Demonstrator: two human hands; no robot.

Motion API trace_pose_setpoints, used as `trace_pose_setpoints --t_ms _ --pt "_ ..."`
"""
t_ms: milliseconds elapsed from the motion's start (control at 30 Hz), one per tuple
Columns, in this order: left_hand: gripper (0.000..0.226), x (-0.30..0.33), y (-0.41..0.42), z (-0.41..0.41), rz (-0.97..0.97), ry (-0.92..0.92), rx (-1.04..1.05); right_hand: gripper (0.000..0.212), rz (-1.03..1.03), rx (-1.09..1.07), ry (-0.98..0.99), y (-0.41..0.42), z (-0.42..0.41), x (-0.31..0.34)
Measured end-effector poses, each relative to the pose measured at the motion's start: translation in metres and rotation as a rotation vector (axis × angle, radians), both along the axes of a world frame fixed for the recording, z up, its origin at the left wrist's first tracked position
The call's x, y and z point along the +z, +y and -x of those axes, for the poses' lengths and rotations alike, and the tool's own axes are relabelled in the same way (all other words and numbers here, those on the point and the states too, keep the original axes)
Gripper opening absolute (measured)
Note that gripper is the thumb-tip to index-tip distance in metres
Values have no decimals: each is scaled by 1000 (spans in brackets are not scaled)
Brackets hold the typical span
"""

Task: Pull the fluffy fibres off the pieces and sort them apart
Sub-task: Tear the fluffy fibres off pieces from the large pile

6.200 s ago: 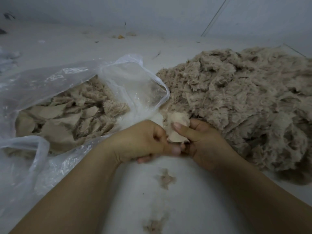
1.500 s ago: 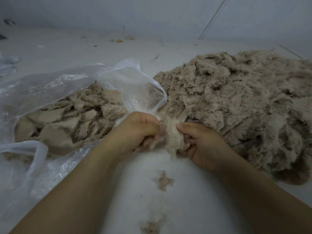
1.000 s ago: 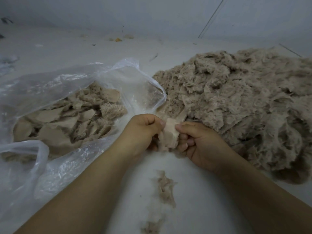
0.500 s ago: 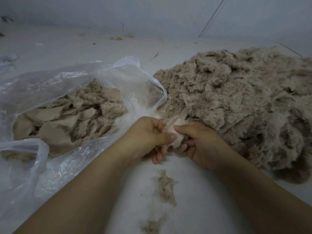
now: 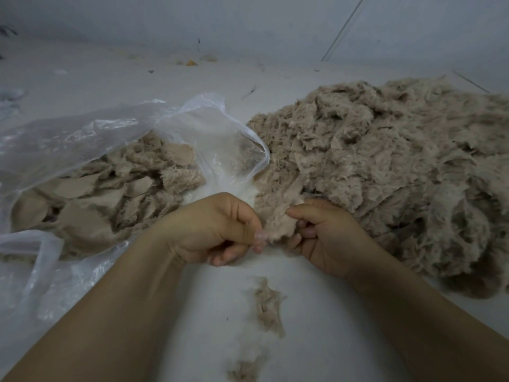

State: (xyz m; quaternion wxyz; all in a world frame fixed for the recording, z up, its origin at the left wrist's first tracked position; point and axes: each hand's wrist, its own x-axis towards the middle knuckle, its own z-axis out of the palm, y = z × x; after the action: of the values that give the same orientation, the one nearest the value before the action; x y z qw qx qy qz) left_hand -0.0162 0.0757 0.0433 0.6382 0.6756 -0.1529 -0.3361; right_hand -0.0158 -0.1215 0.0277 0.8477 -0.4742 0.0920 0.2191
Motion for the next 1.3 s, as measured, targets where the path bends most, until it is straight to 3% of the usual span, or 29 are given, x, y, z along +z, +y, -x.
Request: trace_pose_setpoints --t_ms 133,267,333,367,433,500,567,633,800,867,933,1000,1067,1200,1300 --pt "7 2 8 3 4 10 -266 26 10 -38 -44 -1 0 -1" --pt "24 6 5 3 -212 -138 -336 34 112 84 -154 -3 2 -6" --pt "23 7 0 5 -304 -219 -224 18 100 130 -172 -4 2 -5" --pt "35 5 -3 5 -337 -260 -125 11 98 140 -167 -3 2 -4" --pt "55 2 -8 3 -344 -286 129 36 132 151 -145 -5 1 -5" --pt "52 -2 -15 2 -279 -301 294 45 169 143 -144 -4 0 -6" --pt "42 -6 -24 3 -218 -314 336 41 161 148 -141 -3 1 -5" --pt "33 -8 -28 4 -205 -276 327 17 136 99 -134 -2 1 -4" --pt "31 -2 -16 3 -69 -23 244 28 45 -22 -33 -2 -1 -3" --pt "28 -2 -18 0 98 8 442 34 44 -8 -35 -1 -1 -2" --pt "29 -4 -17 -7 365 -21 777 40 45 6 -49 -1 -1 -3" --pt "45 -6 -14 -12 421 -148 985 41 18 14 -47 -3 -2 -2" --pt "50 -10 -19 -11 228 -252 981 45 -46 39 -27 -3 -2 -1" --pt "6 -26 -42 -4 -480 -740 608 48 -88 49 -4 -4 -2 -2" --pt "17 -29 -51 -4 -798 -869 479 47 -78 27 2 -3 -2 -1"
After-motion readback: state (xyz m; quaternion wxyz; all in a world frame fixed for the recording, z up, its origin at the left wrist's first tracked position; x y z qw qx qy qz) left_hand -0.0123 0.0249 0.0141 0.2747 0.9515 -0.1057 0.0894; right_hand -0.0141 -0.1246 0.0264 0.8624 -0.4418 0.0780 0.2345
